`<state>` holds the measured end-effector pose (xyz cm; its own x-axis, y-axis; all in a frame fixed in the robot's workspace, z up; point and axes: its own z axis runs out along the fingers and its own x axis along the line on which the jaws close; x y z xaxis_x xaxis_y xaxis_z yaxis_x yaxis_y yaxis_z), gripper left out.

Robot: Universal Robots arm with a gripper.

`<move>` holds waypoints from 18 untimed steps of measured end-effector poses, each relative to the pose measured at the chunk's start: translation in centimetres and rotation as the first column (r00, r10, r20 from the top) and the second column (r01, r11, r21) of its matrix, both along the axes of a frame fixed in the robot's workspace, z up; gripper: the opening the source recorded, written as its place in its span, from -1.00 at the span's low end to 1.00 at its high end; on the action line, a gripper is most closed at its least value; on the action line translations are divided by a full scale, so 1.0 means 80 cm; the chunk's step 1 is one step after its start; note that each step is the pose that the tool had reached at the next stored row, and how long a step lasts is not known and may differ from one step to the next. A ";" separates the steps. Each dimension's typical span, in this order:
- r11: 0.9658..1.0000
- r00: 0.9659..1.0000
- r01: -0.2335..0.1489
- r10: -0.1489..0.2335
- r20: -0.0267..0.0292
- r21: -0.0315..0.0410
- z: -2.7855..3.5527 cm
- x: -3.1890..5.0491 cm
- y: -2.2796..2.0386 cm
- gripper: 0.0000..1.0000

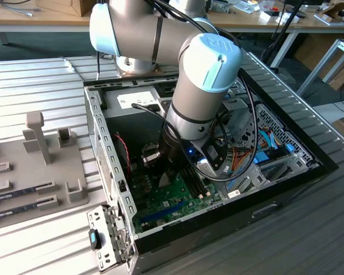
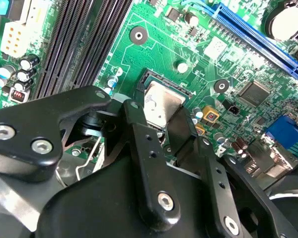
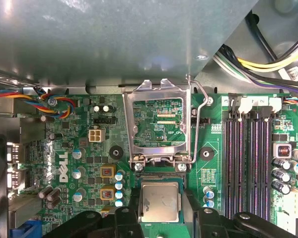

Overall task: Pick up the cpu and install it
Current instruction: 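Close the cpu cover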

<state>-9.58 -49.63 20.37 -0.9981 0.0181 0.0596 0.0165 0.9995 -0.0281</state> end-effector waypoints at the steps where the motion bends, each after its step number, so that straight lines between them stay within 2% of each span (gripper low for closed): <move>1: 1.000 1.000 0.000 0.000 0.000 0.000 0.0000 0.000 0.0000 -0.07; 3: 1.000 1.000 0.000 0.000 0.000 0.000 0.0000 0.000 0.0000 -0.07; 11: 1.000 1.000 0.000 0.000 0.000 0.000 0.0203 0.000 0.0021 -0.07; 18: 1.000 1.000 0.000 0.000 0.000 0.000 0.0229 0.000 0.0022 -0.07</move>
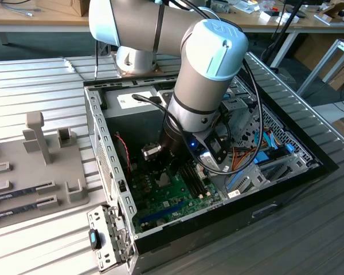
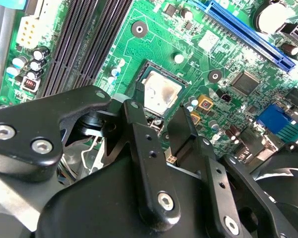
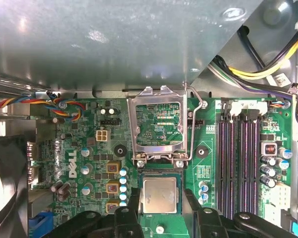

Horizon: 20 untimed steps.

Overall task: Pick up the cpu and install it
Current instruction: 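Close the cpu cover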

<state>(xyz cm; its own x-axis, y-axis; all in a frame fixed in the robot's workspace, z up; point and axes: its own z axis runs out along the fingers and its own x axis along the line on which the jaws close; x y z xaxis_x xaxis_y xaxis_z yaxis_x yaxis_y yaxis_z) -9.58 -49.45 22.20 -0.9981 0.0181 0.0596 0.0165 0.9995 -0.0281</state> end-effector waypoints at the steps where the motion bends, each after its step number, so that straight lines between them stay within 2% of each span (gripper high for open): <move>1: 1.000 1.000 0.000 0.000 0.000 0.000 0.0000 0.000 0.0000 -0.07; 6: 1.000 1.000 0.000 0.000 0.000 0.000 -0.0013 0.000 0.0000 -0.07; 11: 1.000 1.000 0.000 0.000 -0.004 0.001 -0.0110 0.001 0.0000 -0.07; 20: 1.000 1.000 0.000 0.000 -0.007 0.001 -0.0207 0.003 0.0004 -0.07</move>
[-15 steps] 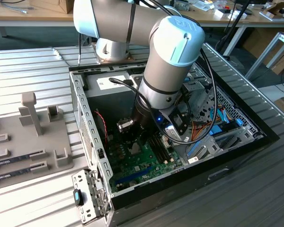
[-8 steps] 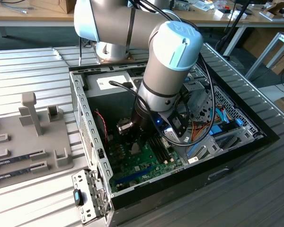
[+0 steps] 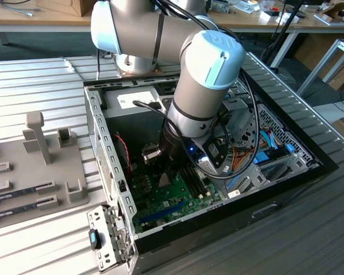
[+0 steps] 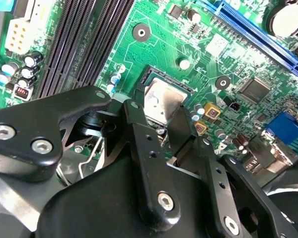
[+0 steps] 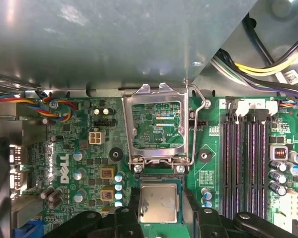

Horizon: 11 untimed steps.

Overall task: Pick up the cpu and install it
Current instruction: 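Close the cpu cover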

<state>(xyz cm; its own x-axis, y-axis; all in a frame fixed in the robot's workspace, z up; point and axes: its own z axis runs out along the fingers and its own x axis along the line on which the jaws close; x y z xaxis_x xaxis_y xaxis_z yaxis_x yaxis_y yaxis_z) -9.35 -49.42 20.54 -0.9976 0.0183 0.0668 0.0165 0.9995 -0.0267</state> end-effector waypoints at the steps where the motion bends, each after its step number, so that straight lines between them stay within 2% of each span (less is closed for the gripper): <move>1: 1.000 1.000 0.000 0.000 0.000 0.000 -0.0005 0.000 -0.0001 -0.07; 11: 1.000 1.000 0.000 0.000 0.000 0.000 -0.0017 -0.002 -0.0002 -0.07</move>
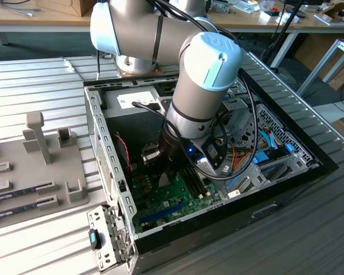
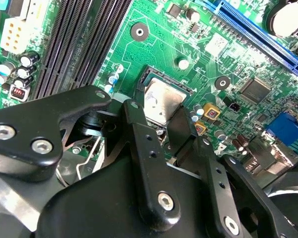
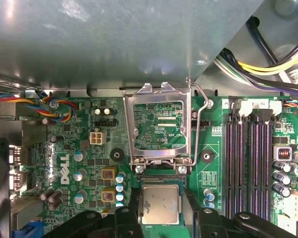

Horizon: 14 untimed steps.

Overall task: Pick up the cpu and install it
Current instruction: 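Close the cpu cover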

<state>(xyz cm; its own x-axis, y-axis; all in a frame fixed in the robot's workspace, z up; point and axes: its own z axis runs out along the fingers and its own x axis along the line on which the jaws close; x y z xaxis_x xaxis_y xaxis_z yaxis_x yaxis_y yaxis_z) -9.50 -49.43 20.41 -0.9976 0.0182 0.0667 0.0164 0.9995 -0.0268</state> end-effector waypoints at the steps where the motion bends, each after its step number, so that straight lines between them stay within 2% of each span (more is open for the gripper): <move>1: 1.000 1.000 0.000 0.000 0.000 0.000 -0.0006 0.000 -0.0003 -0.07; 14: 1.000 1.000 0.000 0.000 0.000 0.000 -0.0020 -0.002 -0.0004 -0.07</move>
